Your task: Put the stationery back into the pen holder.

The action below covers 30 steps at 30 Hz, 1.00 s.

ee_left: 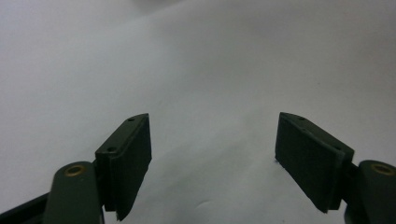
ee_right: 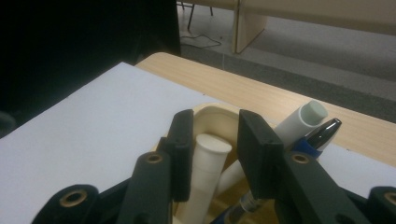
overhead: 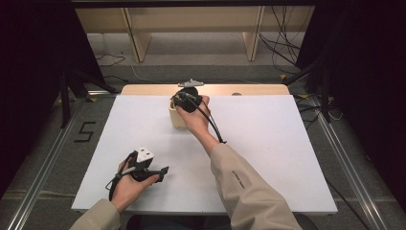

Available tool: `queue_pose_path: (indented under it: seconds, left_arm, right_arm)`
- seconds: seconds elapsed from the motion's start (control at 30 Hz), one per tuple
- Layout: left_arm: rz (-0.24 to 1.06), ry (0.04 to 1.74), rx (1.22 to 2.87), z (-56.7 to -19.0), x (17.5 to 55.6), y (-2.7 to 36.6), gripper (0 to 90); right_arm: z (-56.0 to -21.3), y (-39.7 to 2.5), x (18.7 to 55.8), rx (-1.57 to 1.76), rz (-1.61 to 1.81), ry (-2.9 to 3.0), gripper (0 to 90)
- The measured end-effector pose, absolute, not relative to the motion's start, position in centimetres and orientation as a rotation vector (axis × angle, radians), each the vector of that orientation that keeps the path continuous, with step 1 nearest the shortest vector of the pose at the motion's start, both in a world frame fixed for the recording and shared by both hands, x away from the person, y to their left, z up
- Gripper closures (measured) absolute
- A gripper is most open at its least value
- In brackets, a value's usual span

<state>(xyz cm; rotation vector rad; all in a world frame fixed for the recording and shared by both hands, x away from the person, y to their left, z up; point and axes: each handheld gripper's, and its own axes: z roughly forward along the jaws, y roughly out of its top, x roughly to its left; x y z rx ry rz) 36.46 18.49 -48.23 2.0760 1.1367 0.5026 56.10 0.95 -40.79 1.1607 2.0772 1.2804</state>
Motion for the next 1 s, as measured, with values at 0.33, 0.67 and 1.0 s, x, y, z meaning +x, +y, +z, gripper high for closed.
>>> queue_pose_path:
  seconds: [0.33,0.67,1.0]
  left_arm:
    - [0.504,1.147,2.056,-48.2,36.4,18.6,26.9]
    - [0.507,1.146,2.058,-48.1,36.4,18.7,27.0]
    - [0.506,1.148,2.057,-48.1,36.4,18.7,26.9]
  right_arm:
    - [-40.4,1.0,55.3,1.153,1.271,2.139,54.4]
    - [-40.1,0.1,54.1,1.118,1.277,2.179,44.6]
    - [-40.2,-2.2,51.9,1.071,1.285,2.233,35.1]
